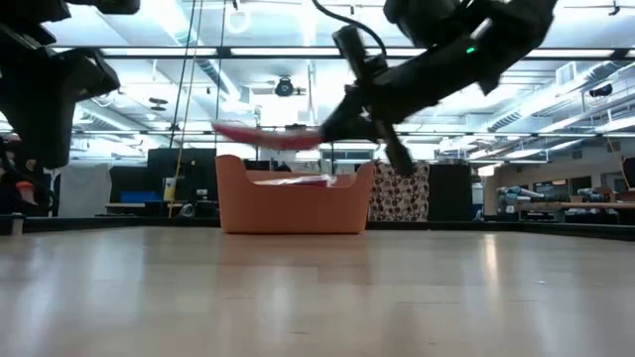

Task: Sort popcorn bags into baskets
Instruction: Put the popcorn pack in the container

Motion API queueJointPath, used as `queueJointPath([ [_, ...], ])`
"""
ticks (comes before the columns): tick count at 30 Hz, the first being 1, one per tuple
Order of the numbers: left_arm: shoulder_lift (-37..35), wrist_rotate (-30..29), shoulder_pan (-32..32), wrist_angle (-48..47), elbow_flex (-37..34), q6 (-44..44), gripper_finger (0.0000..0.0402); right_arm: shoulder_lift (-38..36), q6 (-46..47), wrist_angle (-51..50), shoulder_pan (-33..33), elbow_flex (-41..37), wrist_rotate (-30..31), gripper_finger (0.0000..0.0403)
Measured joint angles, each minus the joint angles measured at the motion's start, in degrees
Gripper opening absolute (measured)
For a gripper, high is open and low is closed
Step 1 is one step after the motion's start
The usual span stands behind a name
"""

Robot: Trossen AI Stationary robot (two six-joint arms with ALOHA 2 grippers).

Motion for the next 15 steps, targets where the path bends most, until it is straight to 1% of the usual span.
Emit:
queueJointPath([
  [2, 0.0, -1.5, -0.7, -0.1, 0.0, -0.6, 0.023, 0.8, 2.9, 5.1, -2.2, 0.0, 3.1, 0.0005],
  [6, 0.0, -3.5, -1.4, 0.0, 0.0, -0.9, 0.023, 3.1, 9.9, 12.0, -4.8, 0.1, 12.8, 0.0005],
  [10, 0.0, -5.6, -1.4, 0.0, 0.0, -0.4, 0.023, 5.4, 18.8, 14.2, -5.2, 0.3, 23.3, 0.0005],
  [15, 0.0, -7.7, -1.4, -0.1, 0.0, -0.3, 0.023, 9.5, 29.9, 14.1, -4.6, 2.9, 32.2, 0.0006],
])
